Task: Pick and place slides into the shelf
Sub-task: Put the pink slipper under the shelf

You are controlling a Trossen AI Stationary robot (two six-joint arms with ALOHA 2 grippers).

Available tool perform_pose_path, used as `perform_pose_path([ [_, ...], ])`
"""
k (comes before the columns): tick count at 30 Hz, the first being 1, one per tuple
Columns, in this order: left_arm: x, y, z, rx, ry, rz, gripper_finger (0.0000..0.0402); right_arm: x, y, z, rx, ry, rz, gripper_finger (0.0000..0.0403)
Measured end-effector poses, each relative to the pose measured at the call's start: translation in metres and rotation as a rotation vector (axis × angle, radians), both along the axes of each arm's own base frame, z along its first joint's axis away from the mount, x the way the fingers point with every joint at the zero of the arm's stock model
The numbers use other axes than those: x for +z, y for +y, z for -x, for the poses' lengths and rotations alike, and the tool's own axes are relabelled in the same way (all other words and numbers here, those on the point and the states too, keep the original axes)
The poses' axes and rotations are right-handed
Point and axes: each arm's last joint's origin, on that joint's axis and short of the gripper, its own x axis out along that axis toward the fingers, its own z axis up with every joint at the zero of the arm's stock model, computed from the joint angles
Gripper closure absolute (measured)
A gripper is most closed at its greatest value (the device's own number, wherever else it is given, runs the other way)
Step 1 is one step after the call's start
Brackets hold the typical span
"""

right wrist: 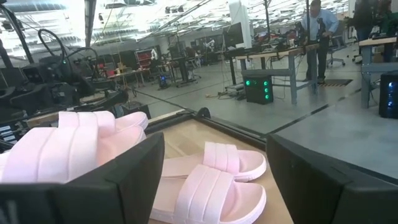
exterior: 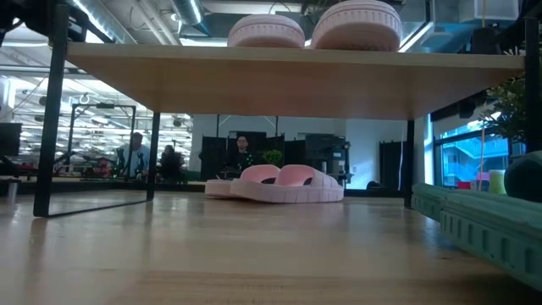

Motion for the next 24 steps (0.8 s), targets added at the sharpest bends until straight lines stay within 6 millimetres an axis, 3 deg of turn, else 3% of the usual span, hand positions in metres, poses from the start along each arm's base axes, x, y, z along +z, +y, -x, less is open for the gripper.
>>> perform_pose_path([
  [13,-0.03,-0.004,-0.007,-0.004,0.048,-0.029,0.018,0.0,0.0,0.0,0.0,-0.001,-0.003,0.0121],
  [24,-0.033,-0.004,-0.007,-0.011,0.059,-0.066,0.018,0.0,0.0,0.0,0.016,-0.066,-0.118,0.0121],
])
